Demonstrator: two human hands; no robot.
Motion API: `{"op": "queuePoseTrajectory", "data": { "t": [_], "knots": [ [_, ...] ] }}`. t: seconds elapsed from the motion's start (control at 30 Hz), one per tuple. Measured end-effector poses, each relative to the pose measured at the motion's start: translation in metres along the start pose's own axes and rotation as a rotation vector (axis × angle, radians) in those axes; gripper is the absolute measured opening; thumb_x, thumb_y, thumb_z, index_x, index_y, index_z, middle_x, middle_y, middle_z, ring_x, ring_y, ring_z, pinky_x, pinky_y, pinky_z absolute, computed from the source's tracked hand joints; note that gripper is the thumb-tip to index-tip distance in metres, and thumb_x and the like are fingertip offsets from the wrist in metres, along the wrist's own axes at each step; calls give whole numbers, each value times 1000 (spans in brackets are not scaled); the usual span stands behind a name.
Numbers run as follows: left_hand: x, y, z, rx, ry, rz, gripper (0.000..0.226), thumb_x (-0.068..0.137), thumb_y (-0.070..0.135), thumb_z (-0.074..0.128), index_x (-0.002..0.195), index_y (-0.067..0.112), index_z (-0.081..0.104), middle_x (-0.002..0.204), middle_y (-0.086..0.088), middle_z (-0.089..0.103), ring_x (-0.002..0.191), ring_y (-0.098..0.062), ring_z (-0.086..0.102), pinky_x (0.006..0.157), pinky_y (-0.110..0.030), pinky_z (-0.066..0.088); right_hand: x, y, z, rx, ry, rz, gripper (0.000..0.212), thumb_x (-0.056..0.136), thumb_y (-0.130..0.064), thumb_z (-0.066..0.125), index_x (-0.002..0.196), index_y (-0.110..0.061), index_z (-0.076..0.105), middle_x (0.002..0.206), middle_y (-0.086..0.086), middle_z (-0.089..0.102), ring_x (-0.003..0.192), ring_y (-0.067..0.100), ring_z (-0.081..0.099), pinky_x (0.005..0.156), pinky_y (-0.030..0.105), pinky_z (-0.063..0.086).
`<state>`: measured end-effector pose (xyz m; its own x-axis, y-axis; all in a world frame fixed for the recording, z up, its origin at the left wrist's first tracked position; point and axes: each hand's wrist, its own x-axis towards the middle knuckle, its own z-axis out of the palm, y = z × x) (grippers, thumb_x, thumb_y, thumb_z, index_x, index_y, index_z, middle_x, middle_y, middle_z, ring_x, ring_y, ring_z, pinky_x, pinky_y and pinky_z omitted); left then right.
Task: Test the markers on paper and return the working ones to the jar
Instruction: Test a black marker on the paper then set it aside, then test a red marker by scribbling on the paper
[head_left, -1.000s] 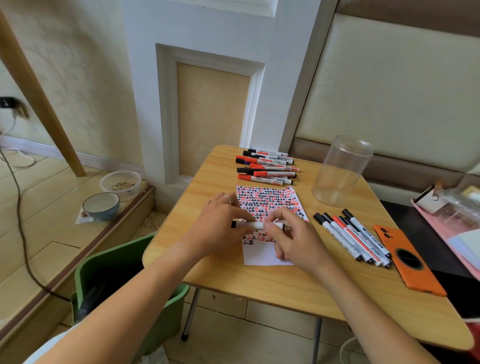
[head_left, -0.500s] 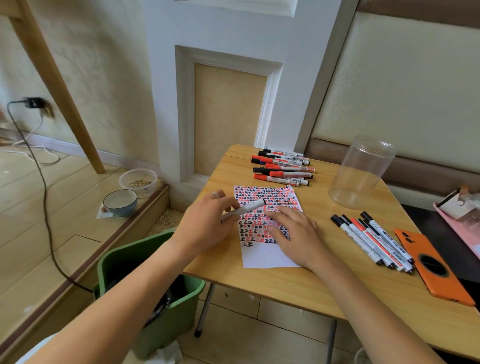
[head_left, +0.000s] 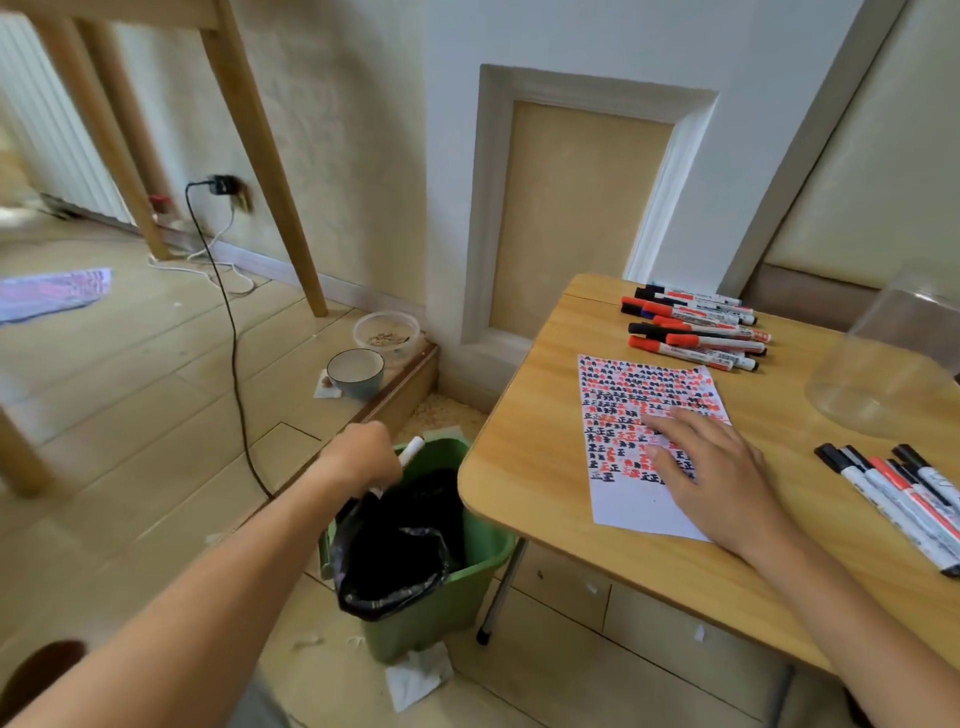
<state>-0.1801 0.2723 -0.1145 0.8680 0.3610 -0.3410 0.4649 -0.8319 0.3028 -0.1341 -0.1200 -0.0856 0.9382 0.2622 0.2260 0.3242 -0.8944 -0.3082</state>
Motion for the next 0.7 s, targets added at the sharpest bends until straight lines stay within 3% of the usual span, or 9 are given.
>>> {"op": "queuePoseTrajectory", "data": {
  "t": [0.1,0.2,0.3,0.47,0.6,0.7],
  "knots": [
    [6,-7,23,-5,-117,-16,13,87,14,69,96,4,68,81,-11,74,65,-22,75,65,-40,65,0,0,1,7,20,-16,39,100,-39,55,139,-36,61,152,-1,51,142,25,42,114,49,33],
    [14,-7,33,39,-73,7,24,88,31,70,99,10,66,88,-6,72,77,-22,74,73,-39,64,0,0,2,1,31,-18,38,101,-37,56,138,-36,62,151,-1,52,141,25,43,112,49,33],
    [22,1,29,-9,30,53,33,90,41,68,111,17,62,101,-1,66,90,-20,66,83,-40,60,0,0,2,-2,30,-19,38,101,-37,56,138,-36,61,151,-1,52,142,24,43,113,48,34],
    [15,51,4,-319,314,177,28,95,29,64,122,20,64,112,0,69,97,-18,66,87,-41,59,-2,1,-1,-6,4,-24,41,101,-43,51,141,-38,57,153,-3,49,144,22,40,115,47,33],
    [-13,103,-9,-490,545,356,24,95,22,58,117,19,68,110,1,68,95,-17,65,86,-40,57,-3,-1,-9,-15,-51,-9,42,103,-44,49,145,-40,53,157,-6,43,147,17,34,117,43,29],
    [-33,140,-6,-488,532,536,24,96,22,58,117,25,69,115,3,67,102,-14,63,90,-36,53,-7,-3,-15,-9,-64,2,41,104,-43,48,145,-41,52,156,-9,42,146,14,33,116,39,29]
  ]
}}
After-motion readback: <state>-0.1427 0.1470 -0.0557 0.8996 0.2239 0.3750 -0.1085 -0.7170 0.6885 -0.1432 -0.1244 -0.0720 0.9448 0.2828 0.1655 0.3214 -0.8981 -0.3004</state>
